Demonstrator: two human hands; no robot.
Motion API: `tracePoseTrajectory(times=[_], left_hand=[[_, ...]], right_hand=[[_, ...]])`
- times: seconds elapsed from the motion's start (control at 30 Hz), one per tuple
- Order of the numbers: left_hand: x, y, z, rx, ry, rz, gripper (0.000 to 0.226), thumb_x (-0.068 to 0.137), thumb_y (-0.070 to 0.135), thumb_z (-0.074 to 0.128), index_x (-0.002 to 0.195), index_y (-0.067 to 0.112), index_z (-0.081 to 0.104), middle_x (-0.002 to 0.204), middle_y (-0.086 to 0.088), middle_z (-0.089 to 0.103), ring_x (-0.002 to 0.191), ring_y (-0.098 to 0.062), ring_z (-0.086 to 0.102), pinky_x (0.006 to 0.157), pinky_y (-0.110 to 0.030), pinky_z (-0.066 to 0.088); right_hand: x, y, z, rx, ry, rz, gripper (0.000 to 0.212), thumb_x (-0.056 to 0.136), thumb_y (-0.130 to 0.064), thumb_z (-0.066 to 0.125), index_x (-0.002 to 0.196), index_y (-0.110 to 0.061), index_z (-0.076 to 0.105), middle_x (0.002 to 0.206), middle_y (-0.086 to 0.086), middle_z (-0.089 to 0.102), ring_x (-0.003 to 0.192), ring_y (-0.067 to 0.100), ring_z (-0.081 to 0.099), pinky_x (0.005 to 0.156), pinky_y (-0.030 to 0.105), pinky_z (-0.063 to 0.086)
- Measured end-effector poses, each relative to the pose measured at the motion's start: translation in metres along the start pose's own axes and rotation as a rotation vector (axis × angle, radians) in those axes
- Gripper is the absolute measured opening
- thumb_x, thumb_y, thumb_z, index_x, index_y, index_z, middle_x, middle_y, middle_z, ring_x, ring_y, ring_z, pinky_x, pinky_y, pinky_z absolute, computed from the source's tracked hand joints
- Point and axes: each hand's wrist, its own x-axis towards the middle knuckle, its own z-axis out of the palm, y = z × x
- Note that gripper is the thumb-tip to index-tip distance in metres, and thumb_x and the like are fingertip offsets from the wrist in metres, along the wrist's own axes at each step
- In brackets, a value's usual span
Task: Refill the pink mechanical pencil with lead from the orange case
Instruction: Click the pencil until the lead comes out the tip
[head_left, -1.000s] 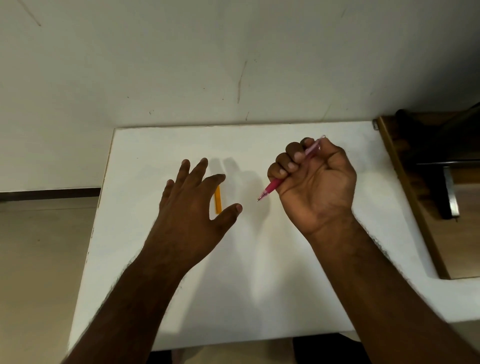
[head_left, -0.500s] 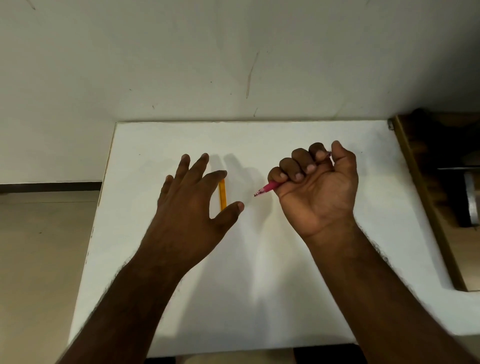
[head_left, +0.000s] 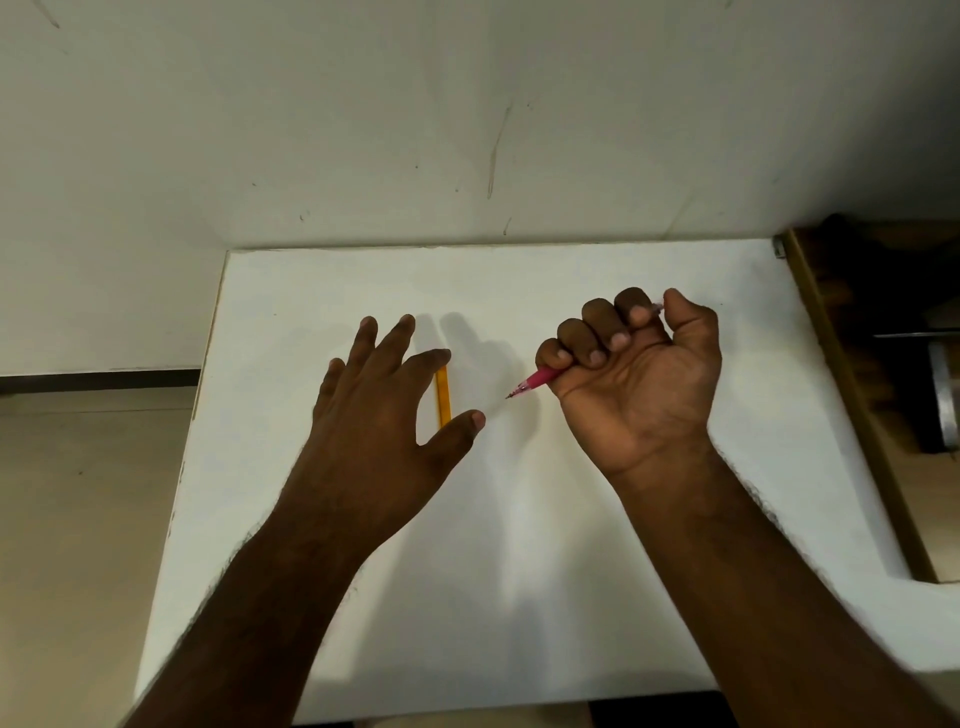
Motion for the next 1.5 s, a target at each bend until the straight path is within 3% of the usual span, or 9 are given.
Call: tracePoseTrajectory(times=[0.63,1.2,1.33,1.5], left_hand=[[0.0013,-0.0029,-0.0004,0.004,-0.010,-0.014,0.064,0.086,0.064,0.055,0.143,0.035,0.046,0.166,0.007,0.016,0.155,-0.014,-0.004,0.124,-0.050,0.011],[0.0023,-0.0043,-0.0013,0.010,-0.005,-0.012,0.068,0.086,0.064,0.054,0.146,0.034,0.043,0.166,0.005,0.018,0.155,-0.016,-0.002,0.124,-0.051,0.013],[0.0027,-0.0038,-0.0016,-0.008,-0.002,-0.014,0.070,0.087,0.069,0.045,0.147,0.034,0.039,0.166,0.007,0.016,0.155,-0.014,-0.003,0.124,-0.050,0.012],[0.0047,-0.0019,-0.0037,-0.050,-0.005,-0.041,0.091,0.079,0.077,0.028,0.155,0.028,0.026,0.167,0.009,0.013,0.154,-0.011,-0.004,0.125,-0.048,0.008]], right_hand=[[0.0024,0.0020,0.0012,-0.036,0.007,-0.017,0.036,0.095,-0.040,0.035,0.067,-0.018,0.042,0.060,-0.003,0.031,0.055,0.016,0.022,0.058,0.030,0.030],[0.0019,0.0004,-0.0020,0.091,-0.033,0.013,0.038,0.098,-0.040,0.033,0.070,-0.017,0.044,0.061,-0.003,0.032,0.056,0.016,0.025,0.060,0.030,0.032],[0.0011,-0.0006,-0.0011,0.128,-0.036,0.009,0.040,0.099,-0.040,0.031,0.069,-0.018,0.044,0.063,-0.004,0.031,0.057,0.015,0.025,0.060,0.030,0.032],[-0.0009,-0.0013,-0.0008,0.181,-0.072,0.038,0.039,0.100,-0.039,0.028,0.068,-0.019,0.038,0.063,-0.004,0.027,0.057,0.016,0.021,0.060,0.031,0.030]])
